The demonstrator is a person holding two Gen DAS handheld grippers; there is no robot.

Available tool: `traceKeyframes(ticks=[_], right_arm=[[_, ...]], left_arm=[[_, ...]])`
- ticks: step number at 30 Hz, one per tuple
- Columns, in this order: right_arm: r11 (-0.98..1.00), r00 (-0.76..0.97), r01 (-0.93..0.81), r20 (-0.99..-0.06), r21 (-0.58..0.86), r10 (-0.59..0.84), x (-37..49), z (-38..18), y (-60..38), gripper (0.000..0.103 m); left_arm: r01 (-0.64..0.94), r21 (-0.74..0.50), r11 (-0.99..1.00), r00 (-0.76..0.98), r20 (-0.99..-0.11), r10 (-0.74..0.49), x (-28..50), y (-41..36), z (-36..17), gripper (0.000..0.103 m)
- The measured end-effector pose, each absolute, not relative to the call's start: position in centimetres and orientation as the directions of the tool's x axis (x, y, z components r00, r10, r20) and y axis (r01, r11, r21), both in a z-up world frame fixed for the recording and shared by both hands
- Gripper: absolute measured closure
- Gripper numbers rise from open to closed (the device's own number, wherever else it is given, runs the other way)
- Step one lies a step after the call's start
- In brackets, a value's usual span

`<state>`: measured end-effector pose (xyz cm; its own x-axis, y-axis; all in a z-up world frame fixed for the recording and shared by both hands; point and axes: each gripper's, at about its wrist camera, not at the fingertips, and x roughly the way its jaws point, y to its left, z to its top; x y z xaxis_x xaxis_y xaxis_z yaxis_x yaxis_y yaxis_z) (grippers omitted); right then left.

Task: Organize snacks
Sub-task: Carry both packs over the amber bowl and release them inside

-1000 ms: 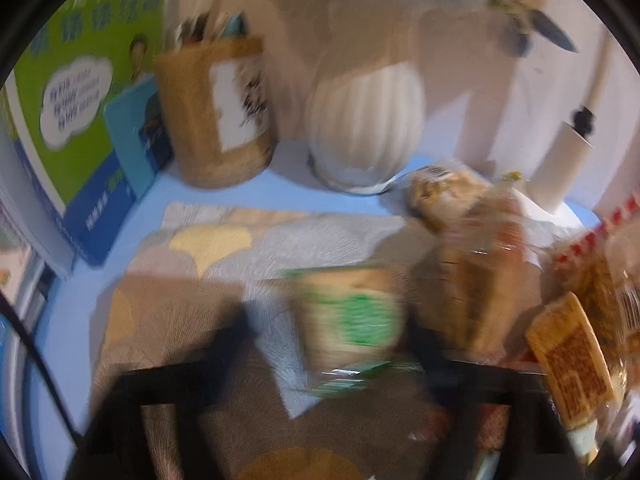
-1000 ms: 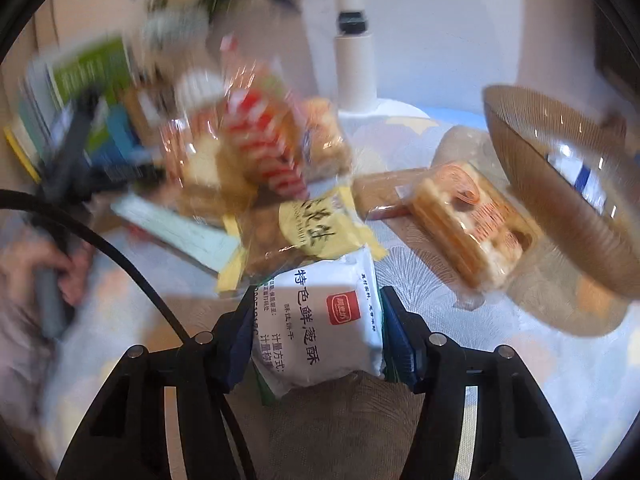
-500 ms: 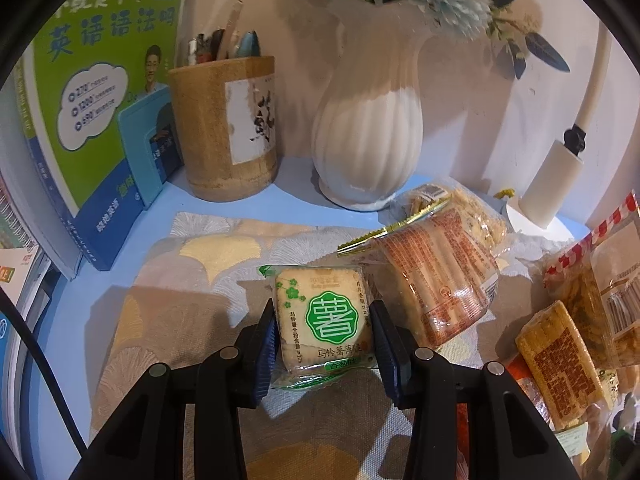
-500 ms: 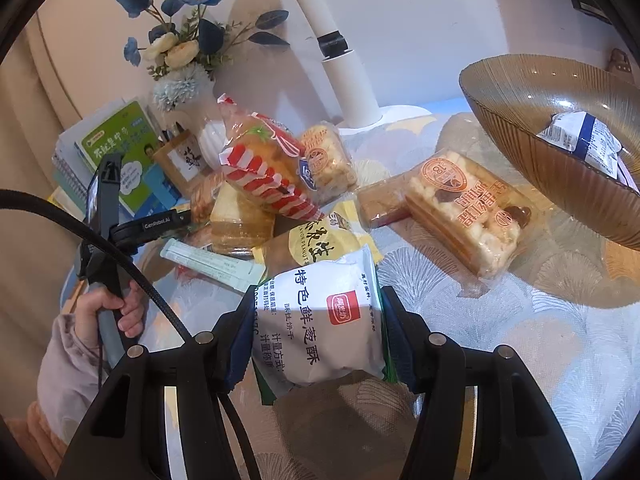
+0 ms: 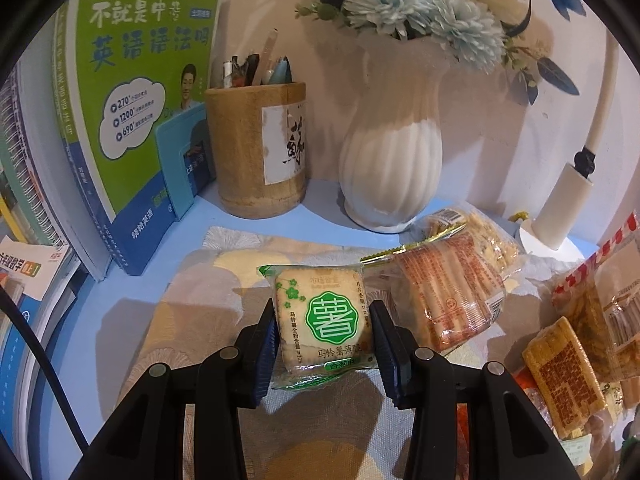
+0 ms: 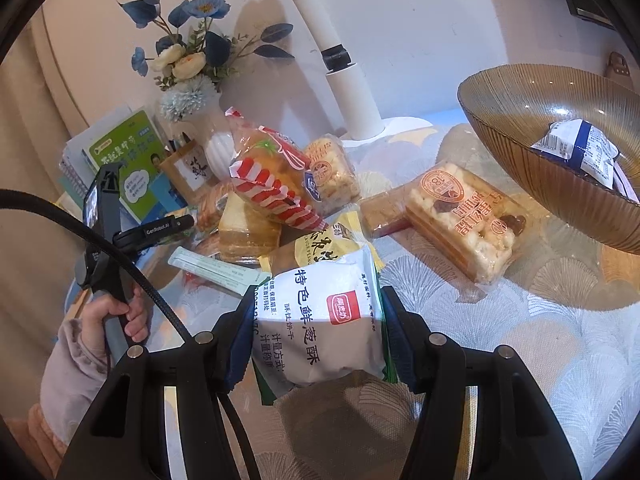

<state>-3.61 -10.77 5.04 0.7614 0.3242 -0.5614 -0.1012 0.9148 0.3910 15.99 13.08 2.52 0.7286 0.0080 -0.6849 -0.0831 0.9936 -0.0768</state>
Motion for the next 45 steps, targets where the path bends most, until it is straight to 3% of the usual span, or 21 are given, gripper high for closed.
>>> traceKeyframes(ticks=[19,27,30,38,45], right_arm=[[0.917,0.79,-0.073,-0.539,0.392,0.292,-4.1,5.4,-11.1,0.046],[0.908,0.834,-0.06,-0.479,0.415,0.274,-7.7,7.0,-13.1,0.046],[0.908,0.874,-0.065,-0.415,0.413,0.252,-8.9,9.9,-14.7,0.046],[0.93,0.934,0.034,-0.342,0.365,0.1,-8.3,18.2,-20.1,0.045],[0.916,0.906,0.23,-0.417,0.33,-0.077,-6.6,19.7,-27.8,0.044]], left_arm=[[-0.122,-0.092,0.988,0.762,-0.647,0.034,15.1,13.9,3.2,0.061],[-0.173,-0.109,0.979,0.771,-0.633,0.066,12.2,14.2,4.8,0.061],[-0.153,-0.079,0.985,0.788,-0.611,0.073,10.8,12.5,7.0,0.061],[0.098,-0.077,0.992,0.878,-0.463,-0.122,8.9,2.1,17.9,0.062],[0.426,-0.105,0.899,0.781,-0.46,-0.423,8.7,-11.6,21.3,0.062]])
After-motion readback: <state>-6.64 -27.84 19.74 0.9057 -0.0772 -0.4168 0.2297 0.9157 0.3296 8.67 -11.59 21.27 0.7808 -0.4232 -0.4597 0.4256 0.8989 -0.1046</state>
